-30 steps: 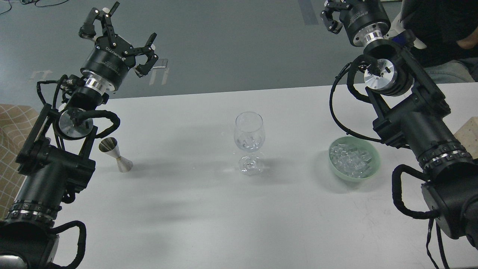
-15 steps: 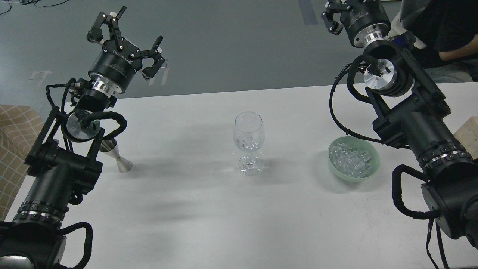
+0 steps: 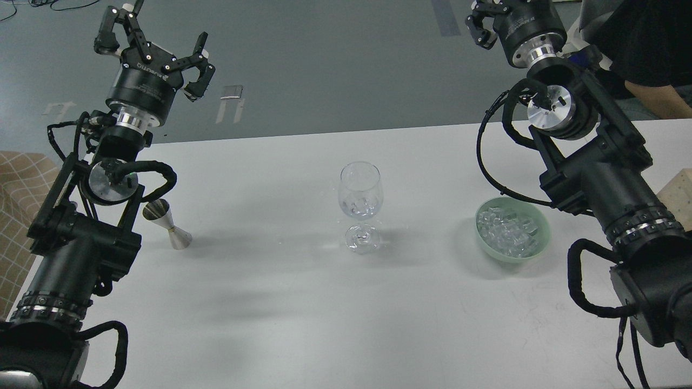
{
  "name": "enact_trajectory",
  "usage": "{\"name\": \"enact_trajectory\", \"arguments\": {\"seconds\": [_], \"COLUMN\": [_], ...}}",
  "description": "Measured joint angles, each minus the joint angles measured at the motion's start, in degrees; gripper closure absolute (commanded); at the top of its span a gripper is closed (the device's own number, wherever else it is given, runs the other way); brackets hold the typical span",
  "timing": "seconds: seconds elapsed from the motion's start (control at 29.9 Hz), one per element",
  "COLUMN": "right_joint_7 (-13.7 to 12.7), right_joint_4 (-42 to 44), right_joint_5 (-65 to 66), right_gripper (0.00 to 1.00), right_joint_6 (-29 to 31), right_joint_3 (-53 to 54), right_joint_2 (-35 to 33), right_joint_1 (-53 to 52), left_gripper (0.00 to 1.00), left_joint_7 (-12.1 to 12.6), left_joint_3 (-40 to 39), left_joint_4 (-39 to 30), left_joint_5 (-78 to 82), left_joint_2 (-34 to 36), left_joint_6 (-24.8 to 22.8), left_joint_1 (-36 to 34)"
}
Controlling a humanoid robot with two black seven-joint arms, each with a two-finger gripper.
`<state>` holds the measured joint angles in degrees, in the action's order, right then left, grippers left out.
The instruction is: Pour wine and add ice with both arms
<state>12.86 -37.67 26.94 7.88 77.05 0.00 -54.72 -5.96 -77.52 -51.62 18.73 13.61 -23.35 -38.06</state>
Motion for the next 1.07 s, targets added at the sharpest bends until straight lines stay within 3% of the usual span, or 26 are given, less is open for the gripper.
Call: {"name": "enact_trajectory", "arguments": {"seconds": [0.23,0.7,1.07], "right_joint_7": [0.0,-0.14,-0.2], "right_joint_4": [-0.21,-1.26,-0.46], "right_joint_5": [-3.87,-3.92,-3.71], "right_gripper": [0.0,0.0,0.0], "right_joint_6": [0.21,0.82,2.63], "right_joint_3": [-0.34,-0.99,-1.41], "right_joint_2": [-2.06,-2.83,-2.89], "right_joint_1": [0.07,0.29,1.08], "left_gripper": [0.02,0.02,0.02], "left_joint_7": [0.9,7.72,8.16], "left_joint_3": [-0.29,-0.13,-0.27], "left_joint_4": [0.21,-1.24,-1.64], "left_joint_5": [-0.65,-2.63,-3.07], "left_joint_2": [-0.01,-0.55,-0.02], "left_joint_6": [2.15,0.19,-0.36], "left_joint_1": [0.32,0.3,0.61]}}
